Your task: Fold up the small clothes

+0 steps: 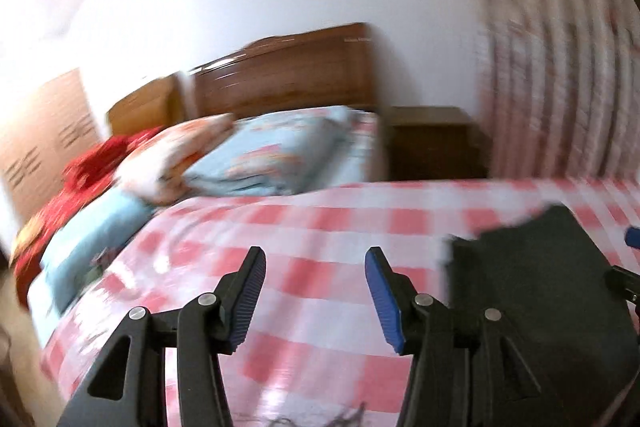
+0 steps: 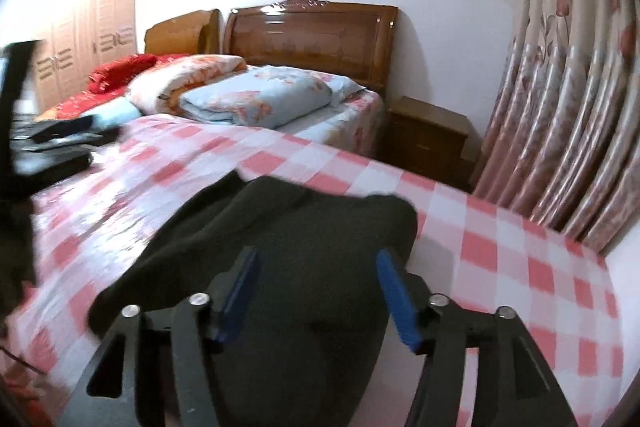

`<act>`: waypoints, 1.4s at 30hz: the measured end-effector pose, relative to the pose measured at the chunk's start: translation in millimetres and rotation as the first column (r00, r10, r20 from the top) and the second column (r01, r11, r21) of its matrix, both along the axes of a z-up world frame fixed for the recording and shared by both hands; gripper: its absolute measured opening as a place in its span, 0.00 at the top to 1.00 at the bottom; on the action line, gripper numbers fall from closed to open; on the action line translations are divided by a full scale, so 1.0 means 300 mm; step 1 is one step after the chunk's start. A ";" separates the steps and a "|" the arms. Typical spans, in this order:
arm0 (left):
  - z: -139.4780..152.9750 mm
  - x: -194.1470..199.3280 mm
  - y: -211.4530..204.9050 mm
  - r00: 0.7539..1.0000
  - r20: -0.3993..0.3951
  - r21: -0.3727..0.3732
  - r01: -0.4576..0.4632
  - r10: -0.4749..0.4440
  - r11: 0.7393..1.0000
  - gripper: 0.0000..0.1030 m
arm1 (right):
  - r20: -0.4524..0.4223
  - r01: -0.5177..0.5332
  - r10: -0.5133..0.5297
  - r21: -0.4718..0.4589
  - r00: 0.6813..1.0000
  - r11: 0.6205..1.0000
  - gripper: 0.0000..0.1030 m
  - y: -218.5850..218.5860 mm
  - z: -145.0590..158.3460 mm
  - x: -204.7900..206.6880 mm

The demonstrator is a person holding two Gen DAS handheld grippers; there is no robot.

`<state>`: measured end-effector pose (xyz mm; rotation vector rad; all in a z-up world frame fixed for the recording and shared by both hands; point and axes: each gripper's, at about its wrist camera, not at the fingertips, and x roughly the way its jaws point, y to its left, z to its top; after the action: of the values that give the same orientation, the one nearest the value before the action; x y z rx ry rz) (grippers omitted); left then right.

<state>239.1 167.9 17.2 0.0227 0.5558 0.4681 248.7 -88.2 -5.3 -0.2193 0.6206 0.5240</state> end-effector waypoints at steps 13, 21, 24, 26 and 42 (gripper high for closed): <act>0.256 -0.402 0.632 0.781 0.220 -0.030 -0.594 0.585 0.804 0.49 | -0.181 0.101 -0.143 -0.224 0.973 0.969 0.00 0.119 -0.141 0.235; 0.363 -0.699 0.813 0.498 0.313 -0.093 -0.831 0.809 0.548 0.49 | -0.180 0.105 -0.147 -0.225 0.973 0.969 0.00 0.114 -0.138 0.227; 0.354 -0.757 0.844 0.439 0.311 -0.123 -0.861 0.843 0.494 0.49 | -0.177 0.105 -0.147 -0.225 0.973 0.969 0.00 0.121 -0.136 0.227; 0.350 -0.779 0.850 0.432 0.306 -0.129 -0.864 0.849 0.486 0.49 | -0.178 0.105 -0.146 -0.221 0.973 0.970 0.00 0.118 -0.135 0.228; 0.347 -0.740 0.790 0.474 0.292 -0.117 -0.844 0.830 0.523 0.49 | -0.184 0.110 -0.151 -0.216 0.971 0.970 0.00 0.122 -0.138 0.229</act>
<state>17.0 405.0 121.2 -0.3061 0.1894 1.4512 317.4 -51.6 -46.6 -0.3205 0.8808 0.3560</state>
